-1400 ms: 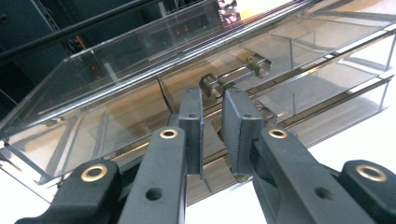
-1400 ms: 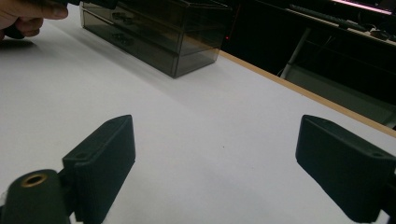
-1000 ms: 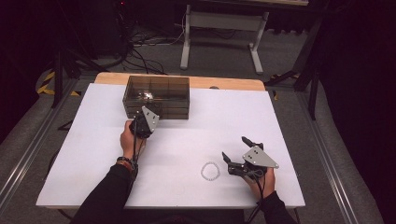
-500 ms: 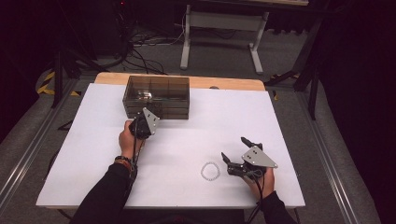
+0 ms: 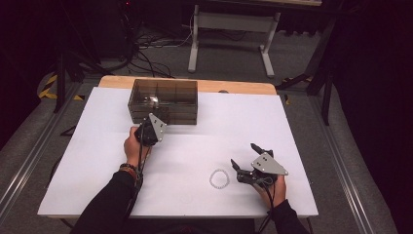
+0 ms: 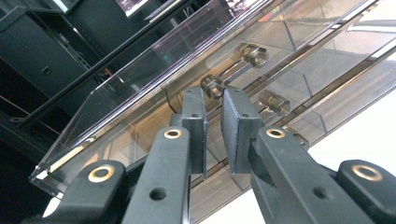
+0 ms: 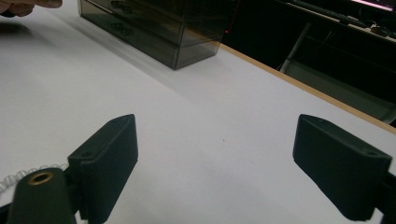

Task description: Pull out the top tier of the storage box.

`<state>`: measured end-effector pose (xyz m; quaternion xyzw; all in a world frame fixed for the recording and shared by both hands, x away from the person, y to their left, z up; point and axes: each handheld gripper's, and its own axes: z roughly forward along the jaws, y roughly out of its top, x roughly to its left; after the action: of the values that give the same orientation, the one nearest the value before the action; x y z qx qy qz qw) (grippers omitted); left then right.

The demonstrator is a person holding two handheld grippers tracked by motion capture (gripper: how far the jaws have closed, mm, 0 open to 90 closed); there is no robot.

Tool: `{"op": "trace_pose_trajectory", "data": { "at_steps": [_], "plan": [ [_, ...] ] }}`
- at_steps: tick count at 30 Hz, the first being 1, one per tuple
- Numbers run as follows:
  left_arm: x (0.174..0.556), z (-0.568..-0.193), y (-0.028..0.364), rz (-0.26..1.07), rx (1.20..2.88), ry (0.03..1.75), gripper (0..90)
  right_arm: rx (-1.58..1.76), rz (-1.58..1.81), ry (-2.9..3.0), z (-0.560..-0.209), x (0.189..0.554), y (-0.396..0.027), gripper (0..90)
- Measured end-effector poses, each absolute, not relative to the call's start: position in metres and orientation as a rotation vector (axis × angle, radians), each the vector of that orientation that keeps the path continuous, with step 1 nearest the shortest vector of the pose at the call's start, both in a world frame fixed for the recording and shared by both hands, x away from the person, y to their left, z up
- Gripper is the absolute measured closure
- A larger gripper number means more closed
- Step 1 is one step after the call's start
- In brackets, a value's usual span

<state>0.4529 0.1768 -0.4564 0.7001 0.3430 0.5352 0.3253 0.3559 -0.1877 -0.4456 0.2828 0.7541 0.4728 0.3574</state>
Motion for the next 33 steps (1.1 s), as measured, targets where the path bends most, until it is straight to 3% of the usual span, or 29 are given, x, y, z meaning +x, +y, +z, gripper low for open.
{"op": "trace_pose_trajectory", "data": {
  "at_steps": [25,28,33],
  "plan": [
    [0.444,-0.454,0.178,1.379,1.854,0.907,80.8,0.723,1.215,1.943,-0.445,0.355,-0.188,15.3],
    [0.440,-0.456,0.180,1.373,1.863,0.909,89.8,0.724,1.217,1.941,-0.445,0.355,-0.188,15.3],
    [0.435,-0.450,0.186,1.368,1.799,0.905,89.7,0.725,1.216,1.945,-0.445,0.355,-0.187,15.2]
  ]
}}
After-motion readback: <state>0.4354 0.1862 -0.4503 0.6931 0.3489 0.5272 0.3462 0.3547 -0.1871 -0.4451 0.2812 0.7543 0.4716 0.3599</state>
